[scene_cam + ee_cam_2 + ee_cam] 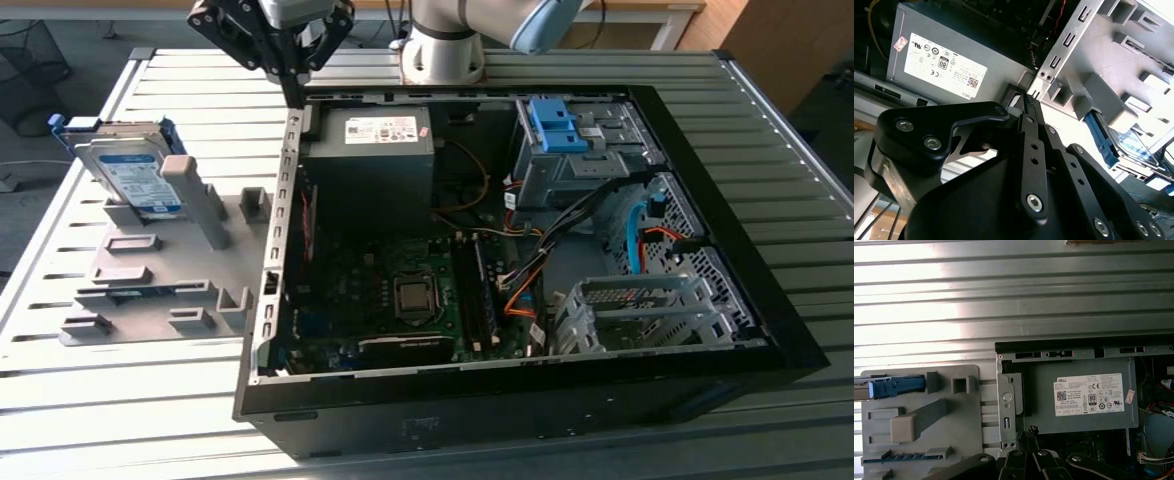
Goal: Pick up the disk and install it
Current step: 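Reach for the disk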
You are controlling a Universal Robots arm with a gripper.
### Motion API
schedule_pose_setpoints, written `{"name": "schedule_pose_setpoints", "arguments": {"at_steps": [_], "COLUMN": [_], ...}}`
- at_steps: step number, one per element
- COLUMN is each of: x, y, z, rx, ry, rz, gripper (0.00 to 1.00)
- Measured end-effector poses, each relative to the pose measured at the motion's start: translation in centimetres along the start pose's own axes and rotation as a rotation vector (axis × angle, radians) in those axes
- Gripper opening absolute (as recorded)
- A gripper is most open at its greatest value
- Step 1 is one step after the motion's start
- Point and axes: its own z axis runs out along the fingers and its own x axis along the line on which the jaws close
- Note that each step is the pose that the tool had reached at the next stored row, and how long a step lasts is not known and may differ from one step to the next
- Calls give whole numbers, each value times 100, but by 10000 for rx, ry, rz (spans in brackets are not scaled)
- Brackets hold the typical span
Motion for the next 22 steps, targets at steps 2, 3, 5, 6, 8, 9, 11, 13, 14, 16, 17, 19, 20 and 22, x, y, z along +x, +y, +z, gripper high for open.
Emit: {"name": "schedule_pose_setpoints", "arguments": {"at_steps": [2, 3, 5, 6, 8, 9, 11, 13, 14, 16, 17, 19, 20, 22], "x": [9, 13, 22, 26, 35, 39, 47, 56, 61, 70, 74, 84, 89, 96], "y": [0, 1, 0, 1, 1, 1, 2, 3, 3, 3, 3, 5, 5, 6], "z": [1, 1, 2, 3, 4, 4, 6, 8, 9, 10, 10, 12, 13, 15], "rx": [0, 0, 0, -1, 0, 0, -1, -1, -1, -1, 0, 0, 0, -1], "ry": [0, 0, 0, -1, 0, 0, 0, -1, -1, -1, 0, 0, 0, -1], "rz": [0, 0, 0, 0, 0, 1, 0, 0, 0, 0, 0, 0, 0, 0], "gripper": [11, 11, 11, 11, 11, 11, 11, 11, 11, 11, 11, 11, 11, 11]}}
